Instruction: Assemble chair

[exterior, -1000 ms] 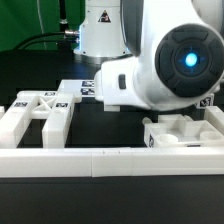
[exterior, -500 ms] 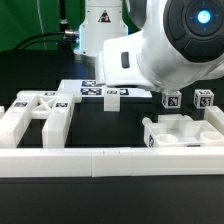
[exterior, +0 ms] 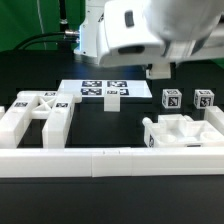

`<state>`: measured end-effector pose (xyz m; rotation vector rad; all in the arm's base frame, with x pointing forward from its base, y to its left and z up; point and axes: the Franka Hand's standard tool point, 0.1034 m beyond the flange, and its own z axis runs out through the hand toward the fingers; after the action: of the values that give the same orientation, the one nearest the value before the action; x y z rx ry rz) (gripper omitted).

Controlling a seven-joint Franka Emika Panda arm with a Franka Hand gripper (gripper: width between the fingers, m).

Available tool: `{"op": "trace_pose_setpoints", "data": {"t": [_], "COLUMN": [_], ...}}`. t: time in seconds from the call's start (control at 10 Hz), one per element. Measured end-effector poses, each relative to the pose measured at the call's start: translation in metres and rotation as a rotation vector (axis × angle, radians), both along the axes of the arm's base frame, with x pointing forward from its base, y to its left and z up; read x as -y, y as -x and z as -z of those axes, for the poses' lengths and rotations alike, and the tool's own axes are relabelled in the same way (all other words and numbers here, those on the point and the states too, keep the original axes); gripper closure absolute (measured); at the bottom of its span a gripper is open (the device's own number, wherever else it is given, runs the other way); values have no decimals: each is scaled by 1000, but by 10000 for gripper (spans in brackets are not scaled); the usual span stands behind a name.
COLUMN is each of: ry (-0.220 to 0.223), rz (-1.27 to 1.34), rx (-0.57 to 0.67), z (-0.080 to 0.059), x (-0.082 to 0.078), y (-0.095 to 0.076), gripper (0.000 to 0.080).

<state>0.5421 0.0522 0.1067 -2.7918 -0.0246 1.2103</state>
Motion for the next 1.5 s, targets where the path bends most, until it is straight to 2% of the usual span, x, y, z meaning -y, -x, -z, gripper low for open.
{"op": "trace_pose_setpoints", "data": {"t": [0.1, 0.4, 0.5, 0.7, 0.8, 1.0, 1.1, 1.3, 1.4, 1.5], "ry": [3, 14, 11, -8, -3, 5, 9, 5, -3, -6], "rz": [7, 28, 26, 4, 14, 24, 26, -36, -59, -72], "rx": [92, 291, 376, 536, 639, 747, 845, 993, 1088, 1112], "z": [-1, 0, -2, -28, -26, -25, -26, -32, -34, -28], "x": [-1, 0, -3, -15, -14, -12, -12, -26, -33, -33], "y": [-9, -14, -25, -49, -57, -55, -64, -72, -82, -81], "gripper": [514, 514, 514, 514, 514, 514, 514, 514, 514, 514]}}
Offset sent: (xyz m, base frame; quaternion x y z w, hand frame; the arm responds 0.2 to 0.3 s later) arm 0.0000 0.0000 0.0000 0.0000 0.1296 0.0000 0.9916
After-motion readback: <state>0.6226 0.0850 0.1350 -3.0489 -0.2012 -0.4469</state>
